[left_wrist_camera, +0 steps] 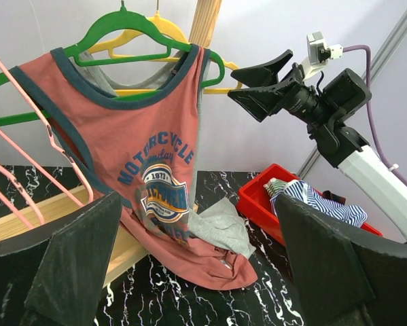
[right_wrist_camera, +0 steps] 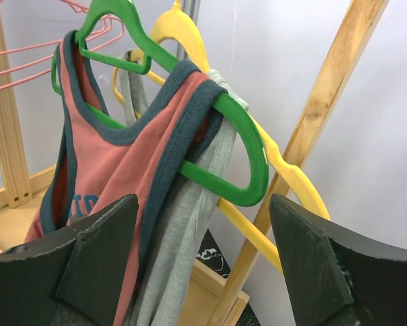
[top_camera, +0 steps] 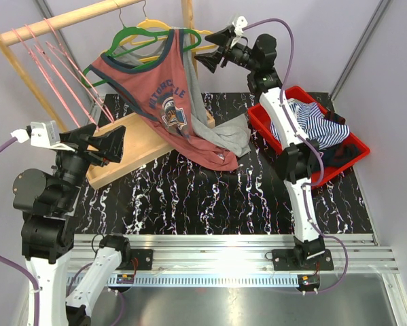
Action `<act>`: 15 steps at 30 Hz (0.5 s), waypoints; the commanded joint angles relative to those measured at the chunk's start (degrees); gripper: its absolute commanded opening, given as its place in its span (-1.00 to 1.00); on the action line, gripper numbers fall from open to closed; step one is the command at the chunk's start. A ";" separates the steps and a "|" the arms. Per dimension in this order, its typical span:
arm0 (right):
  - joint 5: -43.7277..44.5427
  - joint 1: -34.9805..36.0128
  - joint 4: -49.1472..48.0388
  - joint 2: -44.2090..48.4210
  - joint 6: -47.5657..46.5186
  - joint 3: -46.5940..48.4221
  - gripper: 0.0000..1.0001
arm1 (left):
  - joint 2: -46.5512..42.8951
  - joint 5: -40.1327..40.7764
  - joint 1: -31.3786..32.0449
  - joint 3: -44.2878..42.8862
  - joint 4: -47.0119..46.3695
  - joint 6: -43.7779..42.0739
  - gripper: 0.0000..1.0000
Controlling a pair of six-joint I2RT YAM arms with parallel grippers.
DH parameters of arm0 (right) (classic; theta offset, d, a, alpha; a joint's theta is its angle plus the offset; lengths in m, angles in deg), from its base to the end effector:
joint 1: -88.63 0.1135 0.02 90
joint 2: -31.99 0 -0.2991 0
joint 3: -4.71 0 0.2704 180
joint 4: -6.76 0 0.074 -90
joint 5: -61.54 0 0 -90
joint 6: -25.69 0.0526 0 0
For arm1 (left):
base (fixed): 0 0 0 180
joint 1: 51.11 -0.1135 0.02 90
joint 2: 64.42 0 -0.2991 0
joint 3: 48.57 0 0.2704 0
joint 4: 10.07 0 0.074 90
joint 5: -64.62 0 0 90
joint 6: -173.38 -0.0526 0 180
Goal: Remove the tank top from the hanger
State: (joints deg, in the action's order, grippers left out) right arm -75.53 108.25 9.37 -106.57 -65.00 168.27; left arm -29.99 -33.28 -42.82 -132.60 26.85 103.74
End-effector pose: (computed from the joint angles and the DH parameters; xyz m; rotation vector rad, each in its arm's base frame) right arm 0.5436 0.2347 0.4676 -0.9225 0.9825 0.7628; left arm 0.0698 -0.0175 0.5162 -0.0263 1.3698 -0.5135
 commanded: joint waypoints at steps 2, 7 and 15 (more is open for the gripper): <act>2.24 0.51 -1.90 -1.36 -1.60 1.31 0.70 | -0.60 1.31 0.23 -0.26 -1.42 -0.58 0.98; 3.38 0.95 -3.75 -4.69 0.07 4.04 0.68 | -0.07 1.05 0.23 -0.52 -1.51 -0.32 0.98; 3.91 1.48 -8.67 -6.11 2.97 4.30 0.69 | 0.54 0.52 0.23 -0.34 -2.04 0.73 0.98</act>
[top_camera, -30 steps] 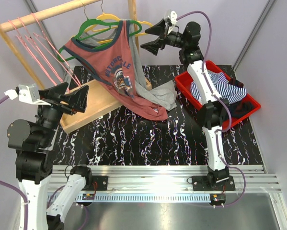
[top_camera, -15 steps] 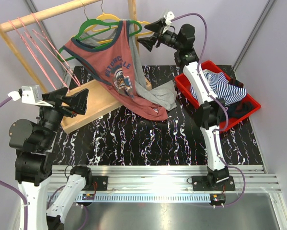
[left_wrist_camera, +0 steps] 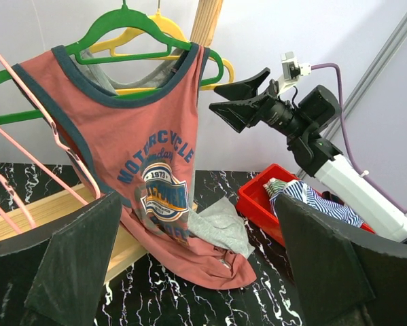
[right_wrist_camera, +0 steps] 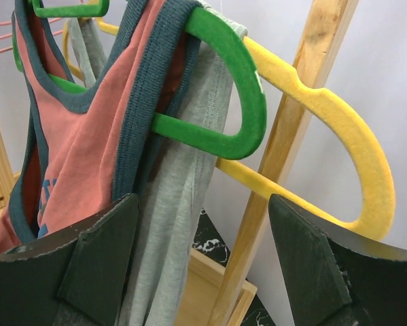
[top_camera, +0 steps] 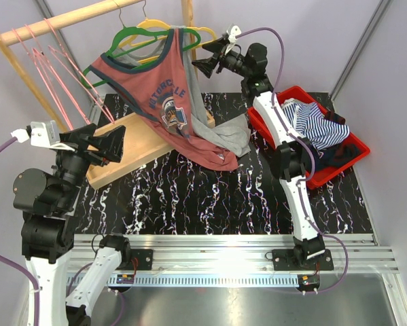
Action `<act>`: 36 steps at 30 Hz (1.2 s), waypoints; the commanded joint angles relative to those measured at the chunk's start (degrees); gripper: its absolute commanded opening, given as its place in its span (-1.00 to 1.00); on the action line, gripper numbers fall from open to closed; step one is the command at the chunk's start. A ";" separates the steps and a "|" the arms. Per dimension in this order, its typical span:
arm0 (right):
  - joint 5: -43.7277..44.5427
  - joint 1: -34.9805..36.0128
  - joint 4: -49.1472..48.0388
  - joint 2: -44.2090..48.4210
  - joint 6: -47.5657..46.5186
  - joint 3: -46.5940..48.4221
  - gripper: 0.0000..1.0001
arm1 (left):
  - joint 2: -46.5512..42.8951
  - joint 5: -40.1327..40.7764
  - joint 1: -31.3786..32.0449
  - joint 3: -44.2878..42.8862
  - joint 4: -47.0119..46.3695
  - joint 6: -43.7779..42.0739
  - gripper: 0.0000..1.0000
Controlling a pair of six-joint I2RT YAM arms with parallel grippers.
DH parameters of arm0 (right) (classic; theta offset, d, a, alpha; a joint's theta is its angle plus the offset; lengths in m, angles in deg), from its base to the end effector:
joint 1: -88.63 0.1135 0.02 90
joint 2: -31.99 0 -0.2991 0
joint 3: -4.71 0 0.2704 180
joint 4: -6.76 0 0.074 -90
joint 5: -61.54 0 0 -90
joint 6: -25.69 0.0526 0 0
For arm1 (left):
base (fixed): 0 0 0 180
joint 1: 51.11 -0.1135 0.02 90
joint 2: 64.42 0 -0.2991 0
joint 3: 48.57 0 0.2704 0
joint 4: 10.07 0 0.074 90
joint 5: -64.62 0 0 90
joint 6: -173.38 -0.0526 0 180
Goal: Remove the tank top from the hanger
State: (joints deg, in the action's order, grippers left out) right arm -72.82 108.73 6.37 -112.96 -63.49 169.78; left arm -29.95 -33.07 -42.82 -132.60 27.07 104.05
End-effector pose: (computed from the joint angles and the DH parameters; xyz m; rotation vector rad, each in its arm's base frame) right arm 0.5727 0.2487 0.4174 -0.8750 1.0396 0.7763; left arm 0.0702 -0.0173 0.5157 -0.0338 1.3742 -0.5153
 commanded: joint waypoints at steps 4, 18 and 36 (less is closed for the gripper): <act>1.56 1.52 -8.66 -0.34 2.61 3.58 0.70 | 1.20 -0.14 0.23 -0.43 -2.34 0.69 0.98; 1.29 2.58 -13.06 0.01 4.71 3.06 0.68 | 2.52 -0.93 0.23 -0.52 -3.31 0.87 0.98; -7.76 3.63 -24.32 10.99 7.09 -13.29 0.33 | 2.43 -1.02 0.23 0.53 -4.28 0.60 0.98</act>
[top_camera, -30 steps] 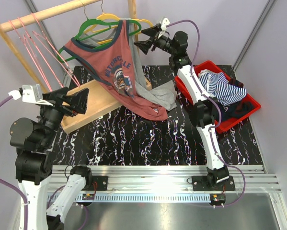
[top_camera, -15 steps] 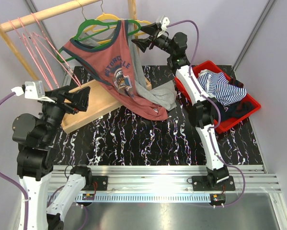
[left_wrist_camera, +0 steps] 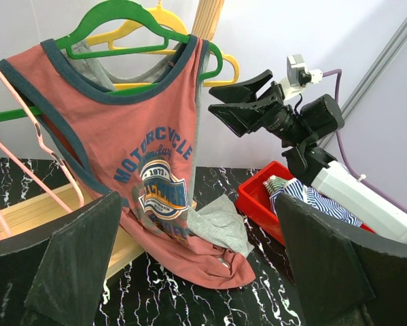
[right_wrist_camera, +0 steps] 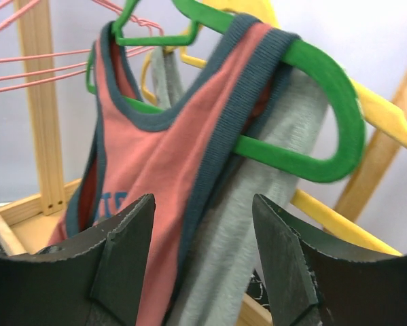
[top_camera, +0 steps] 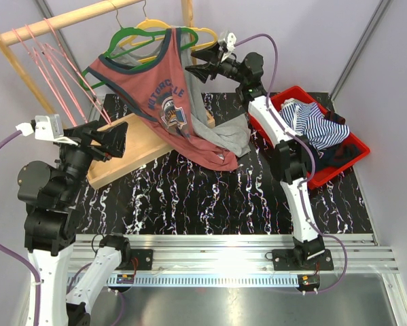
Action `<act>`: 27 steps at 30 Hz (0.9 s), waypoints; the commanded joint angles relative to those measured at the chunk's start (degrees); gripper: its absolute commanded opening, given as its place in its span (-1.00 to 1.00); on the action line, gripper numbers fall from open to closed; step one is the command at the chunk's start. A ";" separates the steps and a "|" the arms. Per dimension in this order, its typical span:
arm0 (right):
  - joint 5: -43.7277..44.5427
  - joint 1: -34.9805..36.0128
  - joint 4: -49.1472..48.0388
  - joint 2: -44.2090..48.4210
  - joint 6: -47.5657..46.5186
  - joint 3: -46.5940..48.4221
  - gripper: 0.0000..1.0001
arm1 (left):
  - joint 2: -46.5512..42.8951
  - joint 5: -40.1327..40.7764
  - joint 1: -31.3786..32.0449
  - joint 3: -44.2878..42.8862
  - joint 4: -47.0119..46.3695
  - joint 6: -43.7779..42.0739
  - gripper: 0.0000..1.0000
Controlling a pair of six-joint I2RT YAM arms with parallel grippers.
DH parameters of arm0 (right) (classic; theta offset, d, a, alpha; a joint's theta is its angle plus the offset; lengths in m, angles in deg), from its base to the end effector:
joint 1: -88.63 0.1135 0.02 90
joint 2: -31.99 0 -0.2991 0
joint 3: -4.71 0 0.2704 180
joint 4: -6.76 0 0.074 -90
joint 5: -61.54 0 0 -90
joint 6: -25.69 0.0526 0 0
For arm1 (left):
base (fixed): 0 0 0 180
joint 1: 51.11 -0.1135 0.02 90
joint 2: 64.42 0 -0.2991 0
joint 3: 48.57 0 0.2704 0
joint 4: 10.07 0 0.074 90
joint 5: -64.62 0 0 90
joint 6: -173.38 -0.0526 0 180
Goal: Remove the tank top from the hanger
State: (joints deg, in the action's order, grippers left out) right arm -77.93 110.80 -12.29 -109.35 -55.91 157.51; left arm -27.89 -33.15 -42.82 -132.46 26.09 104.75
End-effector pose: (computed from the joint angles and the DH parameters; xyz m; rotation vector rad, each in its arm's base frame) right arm 0.5515 0.2679 0.4090 -0.9216 0.8975 0.9071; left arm 0.0846 -0.0195 0.5149 -0.0442 1.3962 -0.5252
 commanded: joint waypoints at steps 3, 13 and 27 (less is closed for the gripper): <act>-0.28 1.64 -2.85 7.05 -0.84 -0.24 0.33 | 0.29 -1.11 0.23 0.49 -3.64 -0.10 0.98; 10.97 1.56 6.39 4.05 -1.02 6.44 0.32 | -0.15 -0.76 0.23 -0.04 -2.68 -0.27 0.98; 17.74 1.64 9.29 1.34 -3.83 8.99 0.32 | 0.20 -0.93 0.23 -0.21 -2.59 -0.01 0.98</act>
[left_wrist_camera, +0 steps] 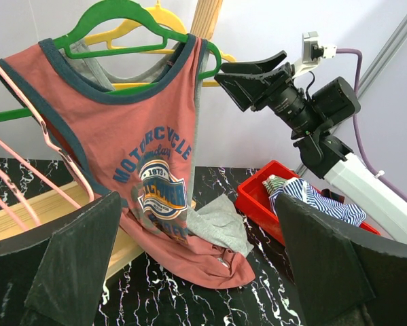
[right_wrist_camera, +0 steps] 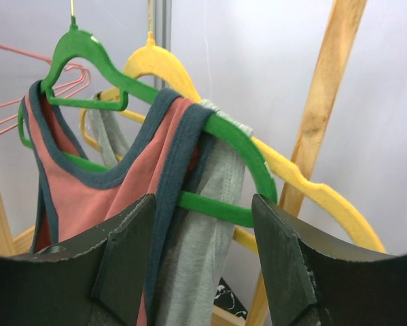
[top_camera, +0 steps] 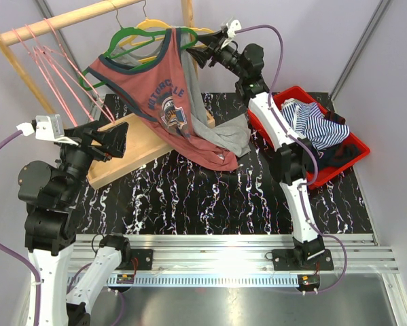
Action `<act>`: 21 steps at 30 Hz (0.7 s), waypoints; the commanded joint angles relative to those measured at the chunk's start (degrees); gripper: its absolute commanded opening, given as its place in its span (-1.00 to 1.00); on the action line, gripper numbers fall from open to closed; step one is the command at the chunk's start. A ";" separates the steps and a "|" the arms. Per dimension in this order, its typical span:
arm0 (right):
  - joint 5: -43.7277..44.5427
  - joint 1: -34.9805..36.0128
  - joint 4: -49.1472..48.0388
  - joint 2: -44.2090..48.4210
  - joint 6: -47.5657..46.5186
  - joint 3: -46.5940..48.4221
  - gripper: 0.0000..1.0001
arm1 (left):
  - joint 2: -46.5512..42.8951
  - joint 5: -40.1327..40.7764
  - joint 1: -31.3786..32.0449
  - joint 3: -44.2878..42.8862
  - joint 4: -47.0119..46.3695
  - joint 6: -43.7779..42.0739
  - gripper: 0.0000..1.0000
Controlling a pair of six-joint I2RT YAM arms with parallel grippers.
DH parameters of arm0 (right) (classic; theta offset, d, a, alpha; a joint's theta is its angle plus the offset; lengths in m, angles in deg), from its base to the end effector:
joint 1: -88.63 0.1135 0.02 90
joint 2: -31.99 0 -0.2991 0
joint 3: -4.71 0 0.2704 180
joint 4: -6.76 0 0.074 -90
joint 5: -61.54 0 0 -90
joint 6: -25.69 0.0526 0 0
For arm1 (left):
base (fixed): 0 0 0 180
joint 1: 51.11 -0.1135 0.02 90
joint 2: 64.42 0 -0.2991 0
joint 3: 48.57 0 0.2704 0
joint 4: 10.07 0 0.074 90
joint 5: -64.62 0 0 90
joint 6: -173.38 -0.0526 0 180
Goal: Remove the tank top from the hanger
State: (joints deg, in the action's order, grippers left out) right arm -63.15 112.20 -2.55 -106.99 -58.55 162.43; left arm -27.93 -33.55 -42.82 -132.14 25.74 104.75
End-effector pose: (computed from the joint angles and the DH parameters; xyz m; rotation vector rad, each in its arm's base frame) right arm 0.5427 0.2694 0.4518 -0.7173 0.9731 0.7763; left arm 0.0853 -0.0200 0.5140 -0.0381 1.3958 -0.5300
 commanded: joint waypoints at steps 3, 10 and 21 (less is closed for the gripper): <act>3.67 0.16 -0.11 -2.61 -1.89 6.09 0.35 | 0.16 -0.54 0.23 -0.28 -2.33 0.26 0.98; 5.07 0.16 0.25 -5.43 -2.94 9.52 0.38 | 0.77 -0.80 0.23 -0.63 -2.24 0.61 0.98; 5.26 0.16 -1.33 -8.15 -4.26 11.72 0.40 | 2.18 -1.42 0.23 -1.24 -2.59 0.87 0.98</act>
State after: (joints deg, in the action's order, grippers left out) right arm -59.05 112.20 -1.54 -114.51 -61.88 170.69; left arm -26.47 -33.94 -42.82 -132.14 25.74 105.09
